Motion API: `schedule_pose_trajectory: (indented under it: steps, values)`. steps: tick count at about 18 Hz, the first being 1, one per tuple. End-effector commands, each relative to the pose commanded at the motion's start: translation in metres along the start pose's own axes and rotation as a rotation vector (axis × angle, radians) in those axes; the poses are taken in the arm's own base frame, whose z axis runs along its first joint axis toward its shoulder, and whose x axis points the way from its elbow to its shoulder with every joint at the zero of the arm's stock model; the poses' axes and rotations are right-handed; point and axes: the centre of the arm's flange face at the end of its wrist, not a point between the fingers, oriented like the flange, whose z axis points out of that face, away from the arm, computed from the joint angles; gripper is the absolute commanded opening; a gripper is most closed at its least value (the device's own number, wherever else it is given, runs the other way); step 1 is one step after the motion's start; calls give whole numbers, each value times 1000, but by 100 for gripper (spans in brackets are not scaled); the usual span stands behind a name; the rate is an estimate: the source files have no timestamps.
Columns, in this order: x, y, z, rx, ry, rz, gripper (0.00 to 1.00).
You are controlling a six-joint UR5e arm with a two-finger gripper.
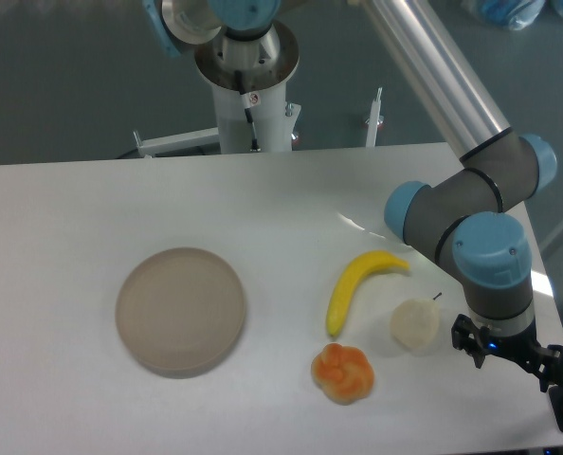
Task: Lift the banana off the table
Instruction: 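Move the open gripper over the yellow banana's stem end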
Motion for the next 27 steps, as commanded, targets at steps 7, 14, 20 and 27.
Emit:
schedule_pose_trajectory:
  steps: [7, 14, 20, 27]
  values:
    - [1, 1, -2, 0, 0, -3, 100]
    - [9, 4, -4, -9, 14, -6, 100]
    - [31, 20, -31, -23, 40, -30, 100]
    - [98, 52, -49, -67, 135, -94, 100]
